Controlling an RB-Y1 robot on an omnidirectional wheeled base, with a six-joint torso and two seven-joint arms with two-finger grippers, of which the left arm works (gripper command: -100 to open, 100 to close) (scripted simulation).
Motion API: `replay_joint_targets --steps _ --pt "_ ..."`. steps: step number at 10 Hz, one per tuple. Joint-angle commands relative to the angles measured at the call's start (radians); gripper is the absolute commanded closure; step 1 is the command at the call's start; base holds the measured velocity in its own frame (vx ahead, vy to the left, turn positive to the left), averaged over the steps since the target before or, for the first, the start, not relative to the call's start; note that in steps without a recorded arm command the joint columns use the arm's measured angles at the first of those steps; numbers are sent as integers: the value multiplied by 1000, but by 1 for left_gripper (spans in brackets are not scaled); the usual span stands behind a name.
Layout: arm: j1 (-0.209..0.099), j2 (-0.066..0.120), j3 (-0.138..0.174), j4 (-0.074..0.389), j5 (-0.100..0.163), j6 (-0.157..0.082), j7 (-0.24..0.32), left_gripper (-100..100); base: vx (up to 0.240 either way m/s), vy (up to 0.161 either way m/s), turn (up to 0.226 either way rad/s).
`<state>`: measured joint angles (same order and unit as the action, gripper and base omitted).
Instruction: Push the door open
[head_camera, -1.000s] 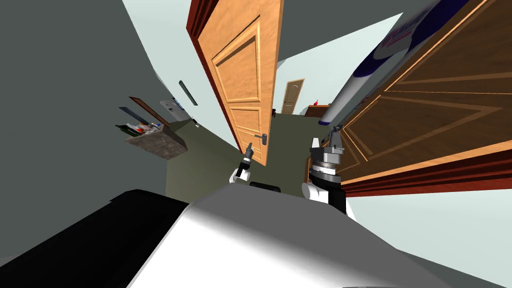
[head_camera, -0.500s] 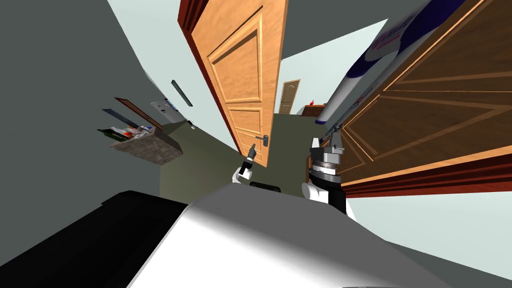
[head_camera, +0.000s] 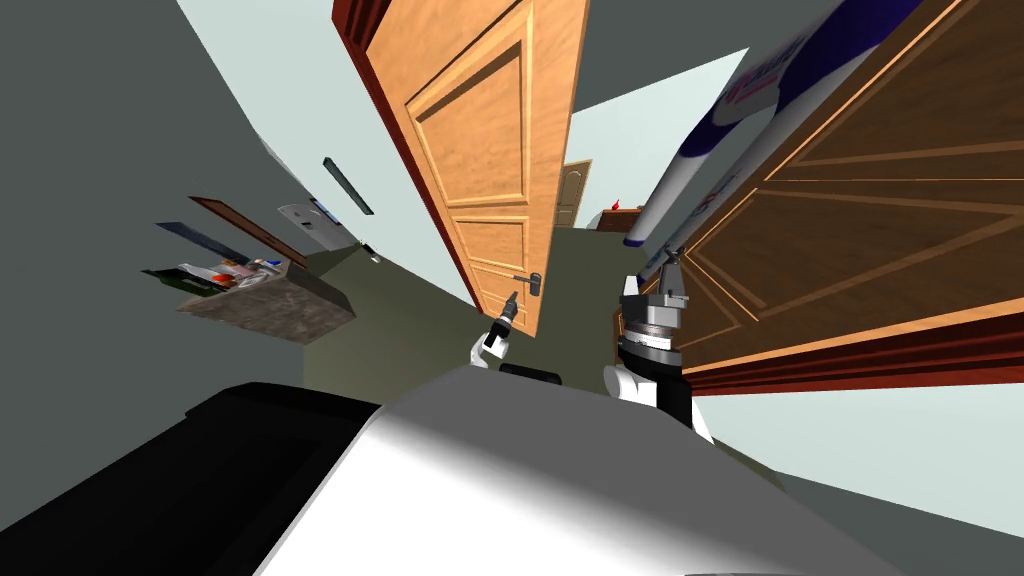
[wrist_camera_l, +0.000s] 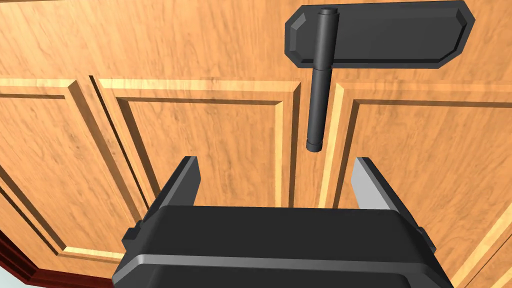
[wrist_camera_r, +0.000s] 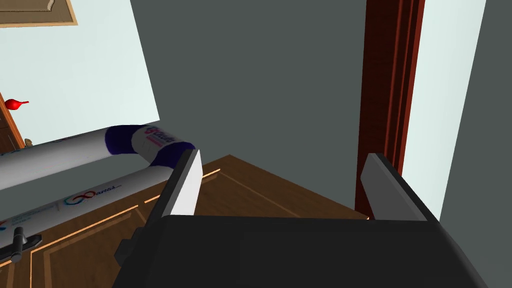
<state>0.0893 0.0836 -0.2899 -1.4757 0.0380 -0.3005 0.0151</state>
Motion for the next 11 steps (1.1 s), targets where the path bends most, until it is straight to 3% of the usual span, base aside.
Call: replay_joint_targets --steps 1,4,5,11 --pt "-19 2 -11 36 -1 9 9 -100 75 171 -113" --pt "-62 -3 -34 111 -6 33 22 -100 71 147 -99" --pt "-55 1 -28 101 -4 23 21 -100 34 66 -29" --pt "-81 -8 -7 151 -4 6 19 -100 176 -55 -29"
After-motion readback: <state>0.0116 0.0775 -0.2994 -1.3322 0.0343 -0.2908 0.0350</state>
